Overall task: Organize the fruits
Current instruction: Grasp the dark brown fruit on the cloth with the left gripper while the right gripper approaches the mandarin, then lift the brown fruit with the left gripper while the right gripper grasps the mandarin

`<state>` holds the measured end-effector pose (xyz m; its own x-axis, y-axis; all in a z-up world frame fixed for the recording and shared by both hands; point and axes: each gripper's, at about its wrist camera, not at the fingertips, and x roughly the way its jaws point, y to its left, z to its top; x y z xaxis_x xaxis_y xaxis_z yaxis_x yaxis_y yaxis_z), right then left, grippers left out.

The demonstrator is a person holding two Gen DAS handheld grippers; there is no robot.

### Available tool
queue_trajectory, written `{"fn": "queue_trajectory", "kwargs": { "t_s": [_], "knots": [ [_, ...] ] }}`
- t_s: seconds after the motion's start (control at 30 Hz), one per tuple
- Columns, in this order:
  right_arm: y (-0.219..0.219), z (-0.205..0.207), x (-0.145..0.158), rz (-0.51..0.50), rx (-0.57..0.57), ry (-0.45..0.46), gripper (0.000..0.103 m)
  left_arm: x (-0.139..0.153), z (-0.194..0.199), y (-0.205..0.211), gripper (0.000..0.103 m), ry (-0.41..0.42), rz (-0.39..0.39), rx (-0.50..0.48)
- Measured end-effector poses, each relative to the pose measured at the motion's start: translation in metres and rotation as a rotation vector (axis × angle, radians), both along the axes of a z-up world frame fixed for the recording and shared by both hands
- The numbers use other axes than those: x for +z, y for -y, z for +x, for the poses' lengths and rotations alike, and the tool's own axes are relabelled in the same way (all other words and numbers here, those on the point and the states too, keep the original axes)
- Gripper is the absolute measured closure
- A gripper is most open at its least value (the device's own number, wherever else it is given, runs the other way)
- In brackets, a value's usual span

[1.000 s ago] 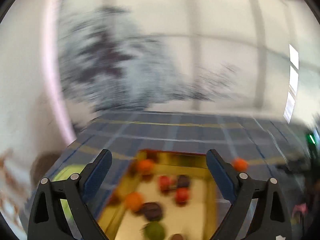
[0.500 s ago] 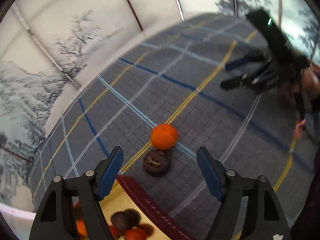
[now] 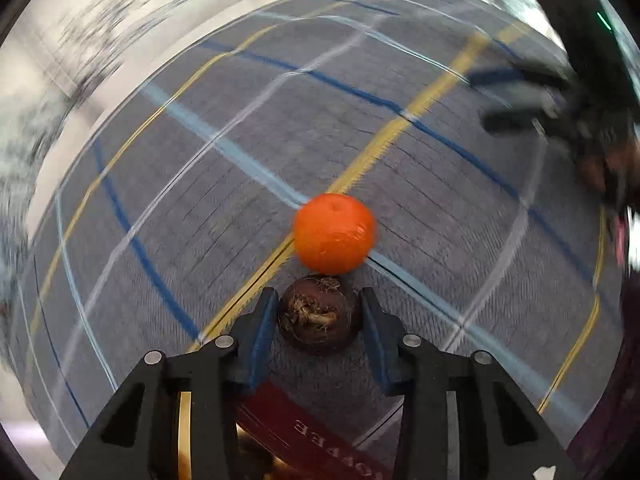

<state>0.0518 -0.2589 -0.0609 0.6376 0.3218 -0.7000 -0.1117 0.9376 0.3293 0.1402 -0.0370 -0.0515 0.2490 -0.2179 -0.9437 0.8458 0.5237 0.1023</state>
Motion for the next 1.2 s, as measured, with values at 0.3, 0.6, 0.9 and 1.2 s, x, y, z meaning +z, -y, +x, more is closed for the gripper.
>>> {"fn": "queue_trajectory", "kwargs": {
  "t_s": [0.3,0.6,0.9,1.2],
  "knots": [
    [-0.003,0.001,0.0,-0.014,0.006,-0.002,0.01,0.043,-0.06,-0.019,0.066,0.186,-0.175,0.409],
    [-0.024,0.001,0.004,-0.084,0.088,0.016,0.025,0.068,-0.121,-0.055,0.066,0.196,-0.376,0.737],
    [-0.101,0.024,0.028,-0.143,0.359,0.115,0.027,0.078,-0.159,-0.087,0.066,0.269,-0.374,0.844],
    [-0.149,0.051,0.016,-0.205,0.416,0.102,0.031,0.077,-0.169,-0.107,0.066,0.302,-0.359,0.912]
  ]
}}
